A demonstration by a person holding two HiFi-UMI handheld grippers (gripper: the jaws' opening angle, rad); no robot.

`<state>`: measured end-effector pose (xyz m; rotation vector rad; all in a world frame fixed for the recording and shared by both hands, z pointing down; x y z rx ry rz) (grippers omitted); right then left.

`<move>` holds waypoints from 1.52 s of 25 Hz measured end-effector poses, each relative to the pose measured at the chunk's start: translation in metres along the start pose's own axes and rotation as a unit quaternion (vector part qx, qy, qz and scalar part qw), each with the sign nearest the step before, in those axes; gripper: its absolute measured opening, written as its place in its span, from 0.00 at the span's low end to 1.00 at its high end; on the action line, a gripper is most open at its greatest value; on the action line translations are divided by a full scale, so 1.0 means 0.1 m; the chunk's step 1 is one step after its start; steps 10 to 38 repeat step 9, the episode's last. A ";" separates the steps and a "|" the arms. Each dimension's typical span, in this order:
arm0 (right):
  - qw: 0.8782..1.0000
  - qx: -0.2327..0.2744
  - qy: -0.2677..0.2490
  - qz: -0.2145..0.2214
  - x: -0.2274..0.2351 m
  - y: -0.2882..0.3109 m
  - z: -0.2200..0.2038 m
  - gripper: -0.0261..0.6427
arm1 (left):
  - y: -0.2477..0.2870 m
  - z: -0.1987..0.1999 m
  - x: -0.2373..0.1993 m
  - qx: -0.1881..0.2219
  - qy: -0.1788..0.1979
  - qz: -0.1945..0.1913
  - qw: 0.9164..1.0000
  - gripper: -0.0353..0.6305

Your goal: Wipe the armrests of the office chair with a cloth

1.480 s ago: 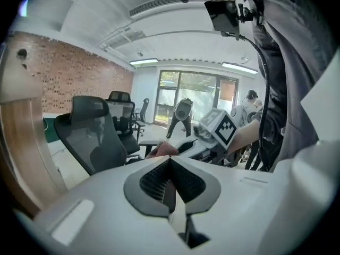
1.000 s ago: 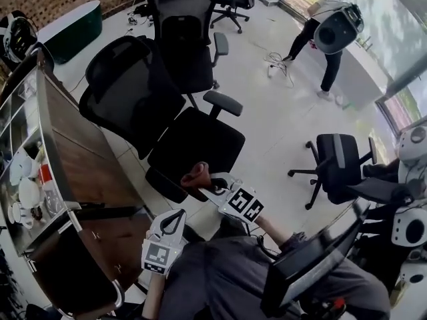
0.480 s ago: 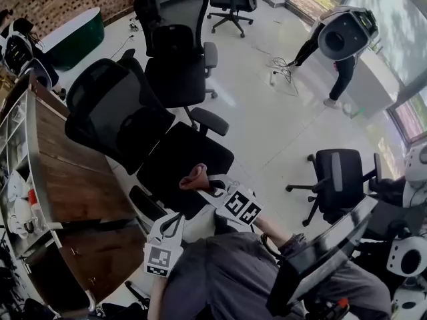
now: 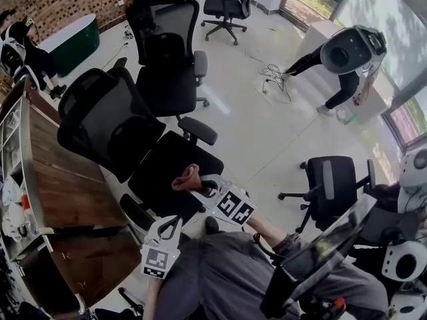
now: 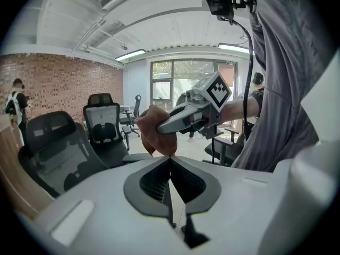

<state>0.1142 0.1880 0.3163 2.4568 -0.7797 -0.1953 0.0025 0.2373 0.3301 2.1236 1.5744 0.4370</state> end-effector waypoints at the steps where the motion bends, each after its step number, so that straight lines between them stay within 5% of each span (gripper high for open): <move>1: 1.000 0.001 0.000 0.000 0.00 -0.01 0.01 0.11 | 0.01 0.02 0.01 0.001 0.002 0.000 1.000 0.08; 38: 1.000 0.000 0.001 -0.001 -0.04 -0.09 -0.05 0.11 | 0.03 0.08 0.11 0.008 0.011 -0.004 1.000 0.08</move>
Point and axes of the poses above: the fingertips, and each gripper's own axes: y forward along the fingers, x to its right, z out of its top, the point moved 3 cm from there along -y, backward along the fingers, and after that the axes turned 5 degrees about -x, right-handed, at the moved point
